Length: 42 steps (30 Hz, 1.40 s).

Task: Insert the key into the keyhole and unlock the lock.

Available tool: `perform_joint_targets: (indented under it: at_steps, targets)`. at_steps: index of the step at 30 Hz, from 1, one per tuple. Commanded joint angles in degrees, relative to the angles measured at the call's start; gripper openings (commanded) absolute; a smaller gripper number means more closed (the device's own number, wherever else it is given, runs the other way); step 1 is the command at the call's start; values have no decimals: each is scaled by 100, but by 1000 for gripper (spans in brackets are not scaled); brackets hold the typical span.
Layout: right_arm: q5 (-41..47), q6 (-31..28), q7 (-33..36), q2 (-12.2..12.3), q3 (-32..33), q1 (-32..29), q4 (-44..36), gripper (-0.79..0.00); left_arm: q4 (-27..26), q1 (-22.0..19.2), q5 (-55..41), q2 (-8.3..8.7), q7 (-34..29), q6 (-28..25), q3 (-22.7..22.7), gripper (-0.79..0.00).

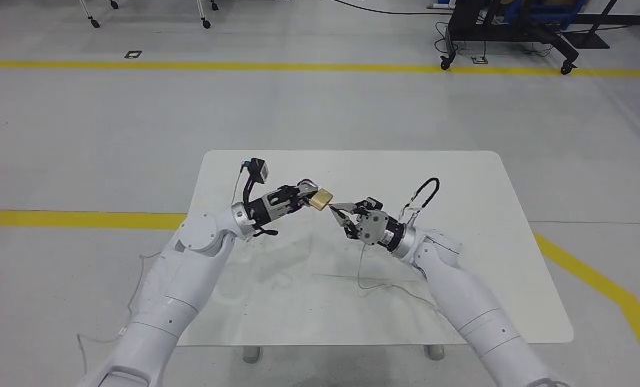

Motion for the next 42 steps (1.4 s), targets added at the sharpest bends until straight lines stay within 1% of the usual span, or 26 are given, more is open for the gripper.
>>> perform_joint_targets:
  at_steps: [1,2,3,4,5,8,12,15,17,20,23,28,29,30,32,33,37,39,42]
  targets:
    - [-122,-124,-23,11,31,-8,-34,-751,-8,6,7,3,2,13,-10,-785]
    - [-300,-292,-60,25,59,-11,-80,-419,-15,9,12,5,6,18,-13,-785]
    - [-642,-639,-150,48,97,-53,-168,-9,-21,9,41,7,15,27,-17,-785]
    - [-925,-943,-272,64,123,-115,-256,0,-27,10,64,9,24,33,-18,-785]
    - [-1085,-1110,-334,73,128,-169,-329,0,-31,10,75,10,32,38,-19,-785]
    - [-1408,-1362,-379,113,192,-373,-547,0,-30,10,100,13,59,93,-24,-785]
    - [-1848,-1814,-620,187,474,-610,-810,0,-8,-20,228,14,116,228,5,-785]
    - [-2329,-2299,-828,269,824,-855,-1066,0,33,-69,479,7,192,426,102,-785]
    - [-2762,-2792,-1182,326,1135,-1102,-1301,0,87,-125,780,-3,276,624,228,-785]
    - [-3158,-3281,-1670,390,1576,-1522,-1721,0,167,-231,1205,-55,503,979,502,-785]
    - [-3157,-3497,-1991,427,1966,-1901,-2089,0,268,-348,1458,-134,721,1274,785,-785]
    - [-3146,-3512,-2016,429,1998,-1939,-2125,0,697,-642,1604,-289,909,1770,1171,-785]
    - [-3146,-3512,-2016,429,1998,-1939,-2125,0,780,-711,1654,-324,917,1849,1261,-754]
    - [-3146,-3512,-2016,429,1998,-1939,-2125,0,873,-773,1732,-356,946,1922,1350,-671]
    - [-3146,-3512,-2016,429,1998,-1939,-2125,0,1020,-885,1890,-422,903,2041,1546,-566]
    - [-3146,-3512,-2016,429,1998,-1939,-2125,0,1087,-941,1998,-452,850,2074,1647,-526]
    - [-3146,-3512,-2016,429,1998,-1939,-2125,0,1289,-1078,2222,-561,760,2134,1928,-409]
    - [-3146,-3512,-2016,429,1998,-1939,-2125,0,1350,-1110,2228,-603,750,2091,1991,-311]
    - [-3146,-3512,-2016,429,1998,-1939,-2125,0,1381,-1133,2086,-634,679,1919,1962,-283]
